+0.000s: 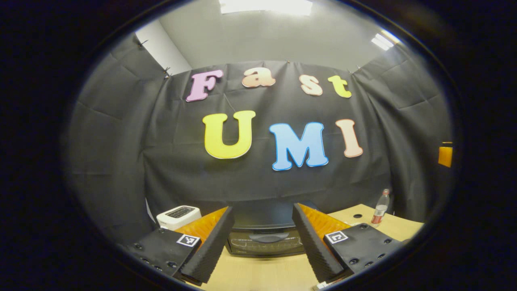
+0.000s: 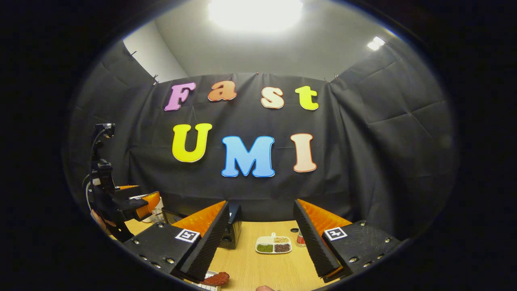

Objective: Open the electric oven with the left hand, put the food in, and close the electric oven.

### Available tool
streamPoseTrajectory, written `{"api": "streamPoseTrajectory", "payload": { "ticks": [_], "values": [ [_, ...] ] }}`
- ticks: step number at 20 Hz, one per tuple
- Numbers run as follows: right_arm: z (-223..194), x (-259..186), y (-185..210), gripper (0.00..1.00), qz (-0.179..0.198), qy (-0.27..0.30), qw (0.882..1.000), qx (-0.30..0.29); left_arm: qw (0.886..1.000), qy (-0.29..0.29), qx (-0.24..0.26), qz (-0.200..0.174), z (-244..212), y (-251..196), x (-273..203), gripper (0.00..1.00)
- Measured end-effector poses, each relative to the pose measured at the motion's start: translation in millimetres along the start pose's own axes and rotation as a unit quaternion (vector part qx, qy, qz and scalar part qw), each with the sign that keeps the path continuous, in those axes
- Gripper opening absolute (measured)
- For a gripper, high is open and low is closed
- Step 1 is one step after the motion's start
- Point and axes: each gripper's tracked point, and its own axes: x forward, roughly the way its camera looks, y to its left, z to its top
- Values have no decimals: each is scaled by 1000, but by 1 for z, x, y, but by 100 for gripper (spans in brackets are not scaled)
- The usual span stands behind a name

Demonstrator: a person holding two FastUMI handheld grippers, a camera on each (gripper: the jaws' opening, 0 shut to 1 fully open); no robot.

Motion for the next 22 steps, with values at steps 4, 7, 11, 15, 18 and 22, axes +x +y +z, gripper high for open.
{"api": "streamPoseTrajectory", "payload": {
  "ticks": [4,7,11,15,18,22],
  "values": [
    [-6,5,-3,96,-36,8,999,-3,999,24,-2,-23,-33,-6,44,100],
    [-12,8,-7,96,-61,21,998,-8,999,40,-4,-35,-58,-11,68,90],
    [-15,8,-10,96,-91,32,995,-17,997,64,0,-48,-94,-16,100,97],
    [-17,6,-12,96,-112,37,993,-32,996,78,9,-48,-119,-16,126,100],
    [-21,3,-12,96,-124,47,991,-29,995,86,16,-49,-135,-18,143,91],
    [-21,2,-14,96,-133,48,989,-38,993,105,16,-48,-156,-22,148,97]
  ]
}}
